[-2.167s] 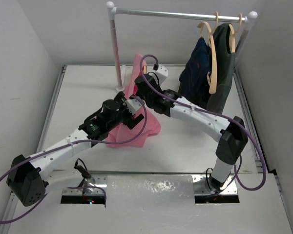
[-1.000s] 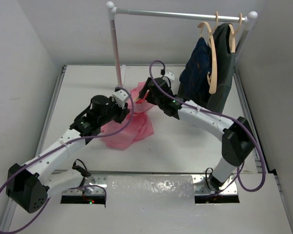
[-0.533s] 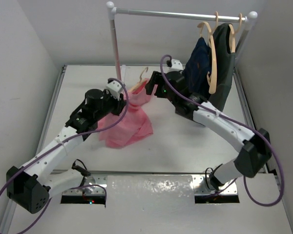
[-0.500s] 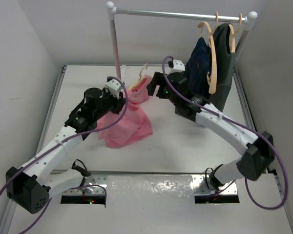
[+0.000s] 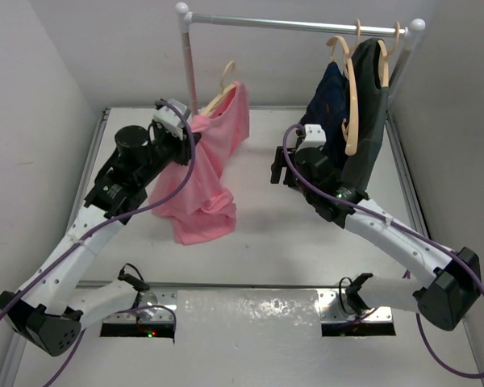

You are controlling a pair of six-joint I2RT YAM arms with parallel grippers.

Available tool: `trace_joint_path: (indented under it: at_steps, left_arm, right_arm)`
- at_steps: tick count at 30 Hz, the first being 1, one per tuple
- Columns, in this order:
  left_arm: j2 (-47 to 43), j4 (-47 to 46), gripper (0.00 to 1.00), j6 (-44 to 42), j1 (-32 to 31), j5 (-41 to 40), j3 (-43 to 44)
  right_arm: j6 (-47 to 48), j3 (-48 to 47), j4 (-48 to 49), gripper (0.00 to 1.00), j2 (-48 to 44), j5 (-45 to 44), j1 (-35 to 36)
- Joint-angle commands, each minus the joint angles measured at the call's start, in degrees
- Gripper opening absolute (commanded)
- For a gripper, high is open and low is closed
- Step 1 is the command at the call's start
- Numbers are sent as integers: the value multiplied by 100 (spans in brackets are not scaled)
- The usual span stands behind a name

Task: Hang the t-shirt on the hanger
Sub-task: Place the hanger at the clothesline.

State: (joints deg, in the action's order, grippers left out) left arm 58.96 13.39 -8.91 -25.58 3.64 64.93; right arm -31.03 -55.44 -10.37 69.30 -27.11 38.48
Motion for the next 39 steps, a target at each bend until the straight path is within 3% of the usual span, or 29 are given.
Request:
trace_joint_path:
  at_steps: [1,10,24,32,39]
  left_arm:
    - [-174,-355,0,117,97,-258,600]
    - [-69,-363,0,109,361,-583,1356]
    - [1117,-1664,0,-287,546,-539,1988]
    - [1380,-2323,0,-121,642,-803,1672]
    - [1741,-1990,0,3,721,-453,1787]
  right_arm:
    - [-61,226,62,77,66,-75,19]
    - [-237,560,97,76,75,-110,19]
    - [-123,701,123,77,-162,-285,19]
    - [-106,851,0,77,-311,-435,19]
    - [-176,895,-35,77,-373,-400,19]
